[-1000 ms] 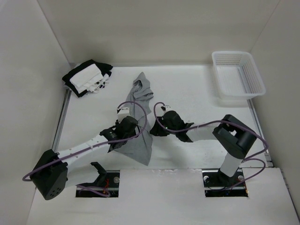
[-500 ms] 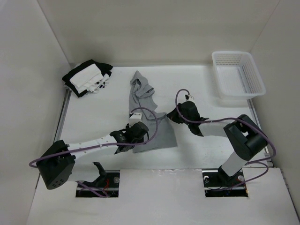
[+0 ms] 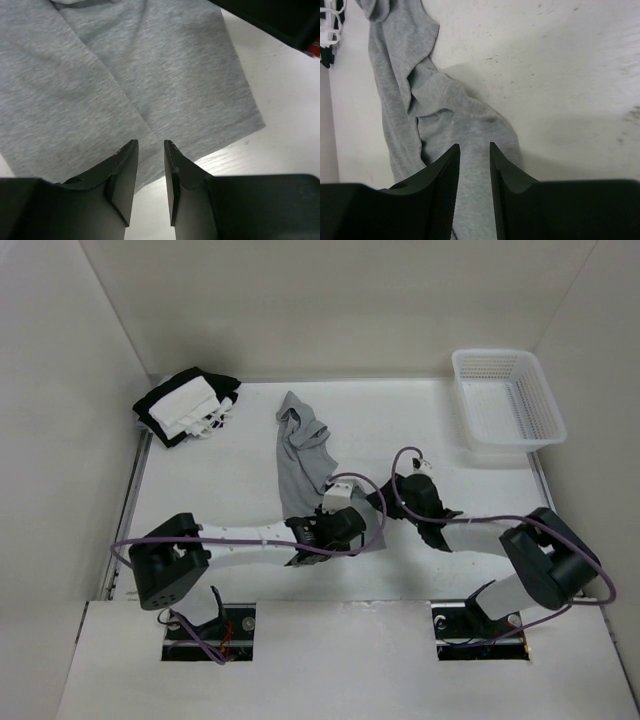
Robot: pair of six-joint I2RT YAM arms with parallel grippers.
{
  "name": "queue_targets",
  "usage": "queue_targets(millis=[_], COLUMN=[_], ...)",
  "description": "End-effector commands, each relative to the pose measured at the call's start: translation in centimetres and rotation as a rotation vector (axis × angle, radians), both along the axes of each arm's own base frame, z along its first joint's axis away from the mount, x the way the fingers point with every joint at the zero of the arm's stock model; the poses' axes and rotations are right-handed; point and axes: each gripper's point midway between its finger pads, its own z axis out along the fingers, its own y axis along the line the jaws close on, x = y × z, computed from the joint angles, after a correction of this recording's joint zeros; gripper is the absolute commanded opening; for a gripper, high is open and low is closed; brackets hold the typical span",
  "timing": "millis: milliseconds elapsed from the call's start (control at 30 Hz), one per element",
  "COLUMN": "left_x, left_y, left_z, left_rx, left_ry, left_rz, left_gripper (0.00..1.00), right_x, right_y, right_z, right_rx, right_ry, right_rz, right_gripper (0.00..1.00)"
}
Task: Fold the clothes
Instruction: Flatten the tank top out
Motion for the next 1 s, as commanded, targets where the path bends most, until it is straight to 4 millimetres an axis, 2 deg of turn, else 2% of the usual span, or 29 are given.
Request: queue_targets(millis=[0,67,200,367,567,667,800,967], left_x=[-0.2,-0.8,-1.9,-2.1,-1.9,-1.6,-1.5,-1.7], left_y=[-2.8,-2.9,-3.3,-2.5,-2.5,-1.8,-1.6,-2.1], left_z=[0.1,-0.7,-1.5,-0.7,0.7,-0.7,-1.2,0.1], left_rx=[0.004,0.027,0.054,0.063,0.036,0.079,0.091,-0.026], left_ry=[0.003,0.026,0.052,0.005,-0.073,-0.069,-0.066,-0.093], left_rz=[0.023,0.037,0.05,0.111,0.145,0.167,0.174,0.171], left_gripper=[0.26,0.26,0.28,0.31,0.35,0.34,0.31,0.3], right_x=[0.3,-0.1,-0.8,-1.4,-1.8,-1.9,-1.9,-1.7], right_y=[-3.1,-4.1,-4.6,-5.7,-5.5,-5.1,-4.8,-4.5], right_z=[3.0,3.6,5.1,5.9,5.2,5.0,4.8,4.3], right_rx=[0.026,0.014,0.008,-0.007,-0.004,0.008,0.007,0.005], right_ry=[-0.095,-0.107,-0.144,-0.172,-0.159,-0.155,-0.151,-0.14], right_rz=[-0.081,-0.09,-0.073,-0.077,-0.046,-0.028,-0.015,-0.008], right_gripper=[0.37,0.39,0.41,0.43,0.43,0.43,0.43,0.43])
